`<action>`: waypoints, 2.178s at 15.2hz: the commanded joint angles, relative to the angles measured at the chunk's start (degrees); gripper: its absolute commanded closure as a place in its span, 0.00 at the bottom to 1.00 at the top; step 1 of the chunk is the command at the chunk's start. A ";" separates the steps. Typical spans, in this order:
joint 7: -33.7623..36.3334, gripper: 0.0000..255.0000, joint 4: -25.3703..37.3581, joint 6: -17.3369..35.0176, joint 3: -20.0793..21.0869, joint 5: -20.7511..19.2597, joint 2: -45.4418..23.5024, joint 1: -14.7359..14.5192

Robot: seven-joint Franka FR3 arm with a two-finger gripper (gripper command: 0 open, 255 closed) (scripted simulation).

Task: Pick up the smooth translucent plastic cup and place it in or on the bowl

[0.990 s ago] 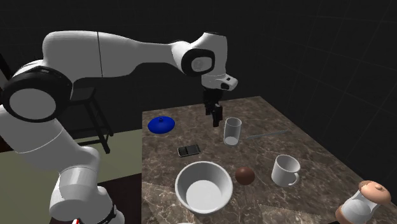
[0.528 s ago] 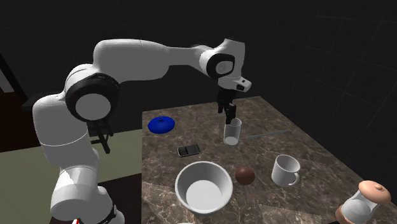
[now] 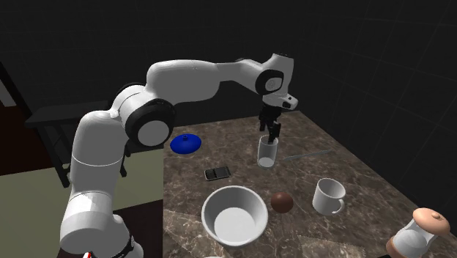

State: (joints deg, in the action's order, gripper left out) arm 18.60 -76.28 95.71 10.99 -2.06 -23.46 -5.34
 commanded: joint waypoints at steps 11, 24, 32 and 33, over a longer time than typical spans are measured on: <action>0.13 0.00 -4.51 4.40 -0.01 0.02 0.12 0.06; 0.15 1.00 -3.06 2.89 0.02 0.04 0.18 0.02; 0.28 1.00 3.93 -3.56 0.09 -0.04 -0.36 -0.31; 0.30 1.00 4.94 -4.41 0.10 -0.06 -0.51 -0.37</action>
State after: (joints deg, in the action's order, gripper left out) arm 18.83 -72.48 92.25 11.07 -2.09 -23.80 -5.61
